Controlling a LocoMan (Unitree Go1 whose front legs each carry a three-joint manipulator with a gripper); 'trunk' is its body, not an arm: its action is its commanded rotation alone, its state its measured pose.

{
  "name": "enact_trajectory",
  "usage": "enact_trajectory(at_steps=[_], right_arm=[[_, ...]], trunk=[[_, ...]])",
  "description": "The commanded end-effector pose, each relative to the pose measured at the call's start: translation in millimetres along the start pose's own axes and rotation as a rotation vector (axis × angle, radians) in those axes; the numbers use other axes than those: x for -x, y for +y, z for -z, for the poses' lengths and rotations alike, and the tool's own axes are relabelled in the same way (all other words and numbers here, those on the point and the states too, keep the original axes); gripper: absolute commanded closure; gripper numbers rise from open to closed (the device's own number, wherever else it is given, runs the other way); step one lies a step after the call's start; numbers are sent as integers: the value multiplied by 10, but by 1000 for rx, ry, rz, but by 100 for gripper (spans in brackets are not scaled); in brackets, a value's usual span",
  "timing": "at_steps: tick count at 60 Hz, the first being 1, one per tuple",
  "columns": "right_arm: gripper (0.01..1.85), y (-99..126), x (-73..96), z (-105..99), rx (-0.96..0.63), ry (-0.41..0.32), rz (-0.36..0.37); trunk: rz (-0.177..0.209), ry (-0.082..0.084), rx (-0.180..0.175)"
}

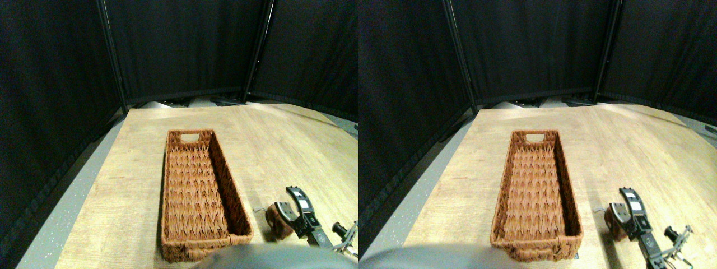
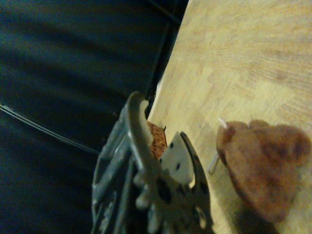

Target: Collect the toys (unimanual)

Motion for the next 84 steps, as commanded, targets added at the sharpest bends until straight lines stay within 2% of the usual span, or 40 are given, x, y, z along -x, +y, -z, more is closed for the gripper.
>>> enact_trajectory(at_steps=[1,6,14,18,21,25,29,33,36,42,52,56,60,70,78,82,84], right_arm=[[143,29,-34,-34,-30,-34,-19],[135,71,-59,16,-142,-32,14],[129,129,-101,63,-244,-15,17],[127,186,-124,79,-413,2,48],[125,209,-139,90,-483,6,65],[125,224,-176,111,-564,41,52],[126,215,-225,128,-627,64,83],[122,184,-255,150,-651,82,82],[120,148,-273,170,-716,123,105],[116,96,-257,165,-729,163,165],[115,-77,-281,144,-808,215,204],[109,-128,-292,126,-805,232,233],[107,-163,-293,99,-827,247,235],[117,-214,-262,117,-874,281,234],[120,-231,-236,164,-902,278,229],[118,-233,-194,220,-971,266,257],[117,-236,-182,243,-1012,262,246]], trunk=[[-32,9,58],[-56,8,75],[-87,11,99],[-98,12,113],[-102,13,116],[-109,14,127],[-113,15,137],[-120,16,150],[-124,15,158],[-125,19,163],[-114,22,162],[-108,26,161],[-104,28,160],[-97,35,157],[-101,38,156],[-104,38,156],[-104,39,157]])
